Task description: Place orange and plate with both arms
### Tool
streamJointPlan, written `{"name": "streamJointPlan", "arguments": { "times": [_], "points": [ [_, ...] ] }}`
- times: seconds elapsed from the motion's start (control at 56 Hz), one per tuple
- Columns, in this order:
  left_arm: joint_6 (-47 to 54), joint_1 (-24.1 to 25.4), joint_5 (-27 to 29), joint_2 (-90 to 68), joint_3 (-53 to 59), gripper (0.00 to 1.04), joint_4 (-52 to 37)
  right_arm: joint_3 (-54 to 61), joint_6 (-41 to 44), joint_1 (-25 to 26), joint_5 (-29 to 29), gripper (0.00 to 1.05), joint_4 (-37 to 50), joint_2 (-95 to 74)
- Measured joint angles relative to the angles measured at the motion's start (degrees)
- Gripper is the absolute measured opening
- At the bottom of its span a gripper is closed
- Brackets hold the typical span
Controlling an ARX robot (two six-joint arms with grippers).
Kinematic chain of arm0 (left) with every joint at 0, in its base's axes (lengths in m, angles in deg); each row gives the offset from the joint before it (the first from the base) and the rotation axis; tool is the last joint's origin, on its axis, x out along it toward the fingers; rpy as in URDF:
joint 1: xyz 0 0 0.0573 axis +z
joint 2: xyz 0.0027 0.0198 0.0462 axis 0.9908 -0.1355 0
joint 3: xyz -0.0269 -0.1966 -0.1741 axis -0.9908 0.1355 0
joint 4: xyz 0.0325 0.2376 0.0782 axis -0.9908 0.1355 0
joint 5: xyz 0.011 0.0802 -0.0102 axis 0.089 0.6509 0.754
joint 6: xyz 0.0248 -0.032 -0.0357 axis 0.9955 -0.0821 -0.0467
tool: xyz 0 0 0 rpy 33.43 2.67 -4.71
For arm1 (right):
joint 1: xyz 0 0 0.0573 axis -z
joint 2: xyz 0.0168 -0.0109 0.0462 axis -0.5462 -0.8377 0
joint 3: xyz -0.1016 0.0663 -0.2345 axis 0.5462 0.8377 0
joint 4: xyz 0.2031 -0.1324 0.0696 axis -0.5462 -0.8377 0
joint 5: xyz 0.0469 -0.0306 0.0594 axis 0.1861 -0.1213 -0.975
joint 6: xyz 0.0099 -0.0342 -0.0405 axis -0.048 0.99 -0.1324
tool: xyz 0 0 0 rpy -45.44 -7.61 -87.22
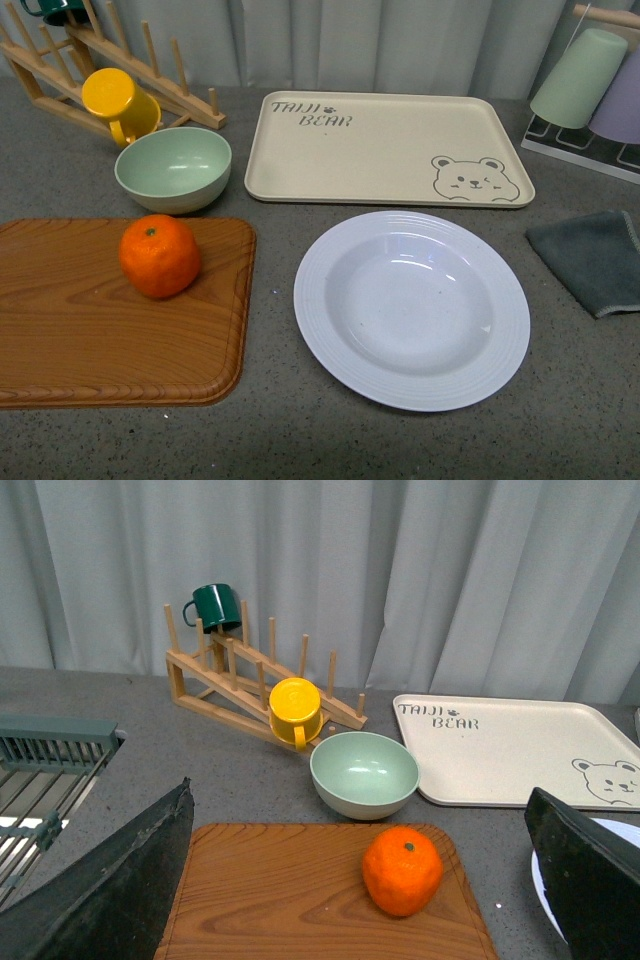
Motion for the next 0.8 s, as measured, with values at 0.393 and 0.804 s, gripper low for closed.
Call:
{"name": "streamJointPlan", "arguments": {
  "times": [0.393,0.804],
  "points": [
    [0.0,0.0,0.0,0.0,0.0,0.98,0.0,0.0,0.0,0.0,0.0,0.96,0.0,0.0],
    [0.0,0.0,0.0,0.0,0.0,0.98,0.0,0.0,0.0,0.0,0.0,0.96,0.0,0.0]
  ]
}}
